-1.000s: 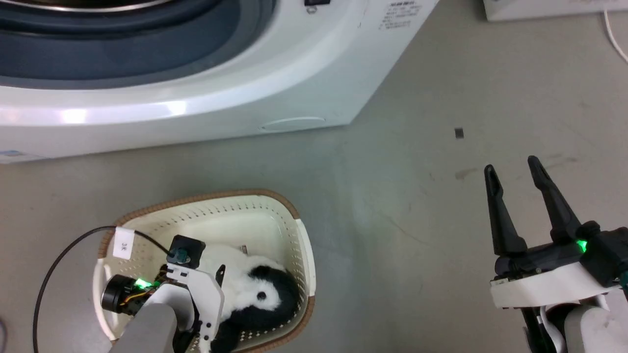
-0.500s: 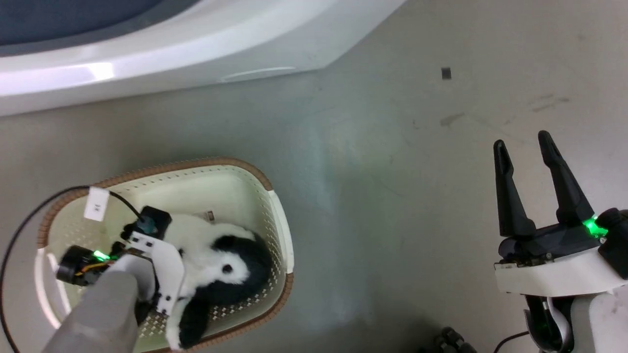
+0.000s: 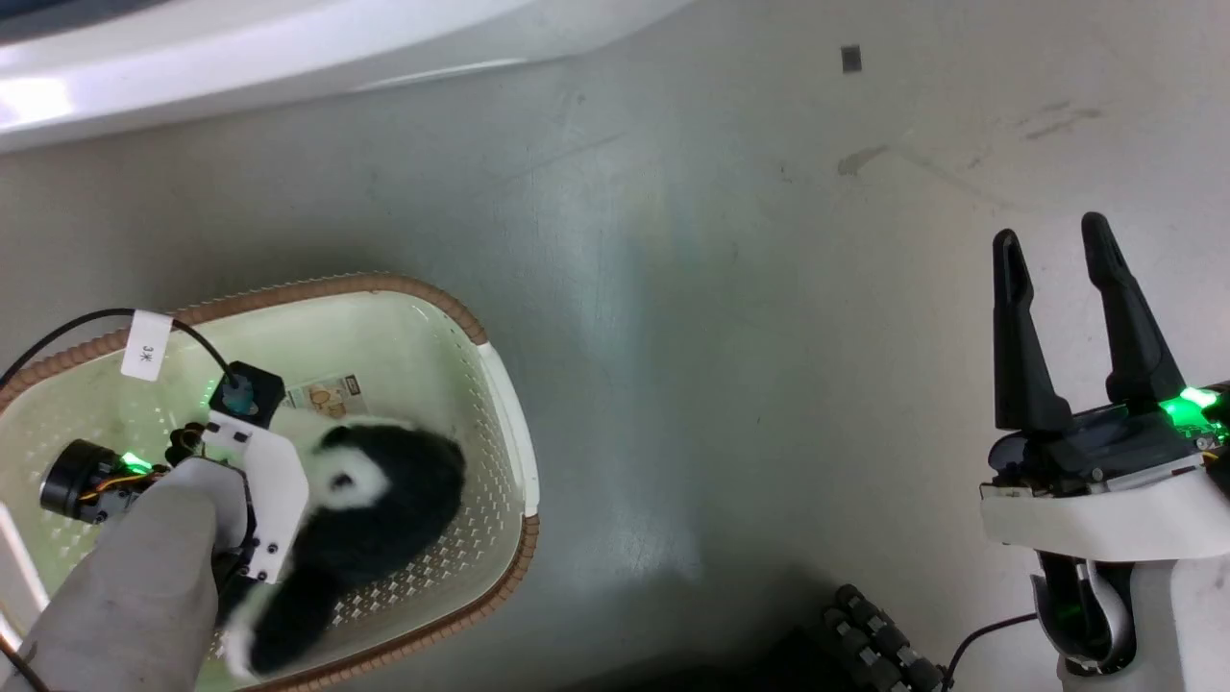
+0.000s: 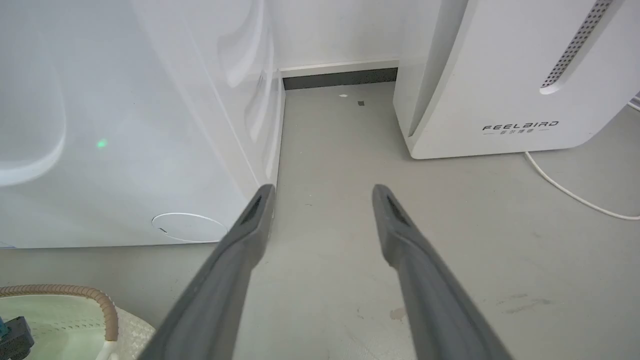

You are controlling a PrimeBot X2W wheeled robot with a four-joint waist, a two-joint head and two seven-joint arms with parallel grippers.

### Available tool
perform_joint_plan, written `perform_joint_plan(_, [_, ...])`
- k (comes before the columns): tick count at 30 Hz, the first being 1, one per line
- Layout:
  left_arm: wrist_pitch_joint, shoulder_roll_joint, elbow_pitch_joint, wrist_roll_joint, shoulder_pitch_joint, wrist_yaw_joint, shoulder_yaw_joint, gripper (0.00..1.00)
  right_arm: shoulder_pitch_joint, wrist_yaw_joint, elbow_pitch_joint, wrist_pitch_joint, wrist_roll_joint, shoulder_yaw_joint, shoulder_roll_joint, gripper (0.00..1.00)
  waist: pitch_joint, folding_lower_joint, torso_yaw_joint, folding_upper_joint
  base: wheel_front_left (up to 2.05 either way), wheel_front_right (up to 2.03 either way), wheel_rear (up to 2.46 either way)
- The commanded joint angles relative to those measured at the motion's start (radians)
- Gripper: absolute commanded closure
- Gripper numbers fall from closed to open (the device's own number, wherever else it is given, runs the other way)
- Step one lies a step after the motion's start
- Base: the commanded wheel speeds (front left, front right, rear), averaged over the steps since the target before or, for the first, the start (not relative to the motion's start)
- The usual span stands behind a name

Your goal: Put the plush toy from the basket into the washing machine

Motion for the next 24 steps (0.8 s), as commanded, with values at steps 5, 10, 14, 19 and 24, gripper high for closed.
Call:
perform_joint_plan(5, [0.005,0.007,0.060,-0.041,0.003,-0.004,-0.038,1.00,-0.029,-0.001,-0.005,-0.013,0.010,-0.007,0.003,0.00,0.001,0.0000,-0.001,0.0000,0.00,0.00,0.00])
perform_joint_plan(10, [-0.045,-0.011,0.060,-0.065,0.020,-0.004,-0.038,1.00,-0.032,-0.001,0.006,-0.013,0.013,-0.012,0.003,0.00,-0.053,0.0000,0.009,0.0000,0.00,0.00,0.00])
perform_joint_plan(14, [-0.097,-0.033,0.061,-0.086,0.038,0.003,-0.026,1.00,-0.026,-0.001,0.019,-0.013,0.011,-0.016,0.003,0.00,-0.118,0.0000,0.020,0.0000,0.00,0.00,0.00])
perform_joint_plan(19, [-0.172,-0.061,0.061,-0.107,0.065,0.009,-0.016,1.00,-0.013,-0.001,0.040,-0.013,0.005,-0.021,0.003,0.00,-0.208,0.0000,0.039,0.0000,0.00,0.00,0.00])
perform_joint_plan(24, [-0.267,-0.091,0.058,-0.136,0.096,0.008,0.001,1.00,0.004,-0.001,0.063,-0.013,-0.006,-0.026,0.003,0.00,-0.310,0.0000,0.071,0.0000,0.00,0.00,0.00])
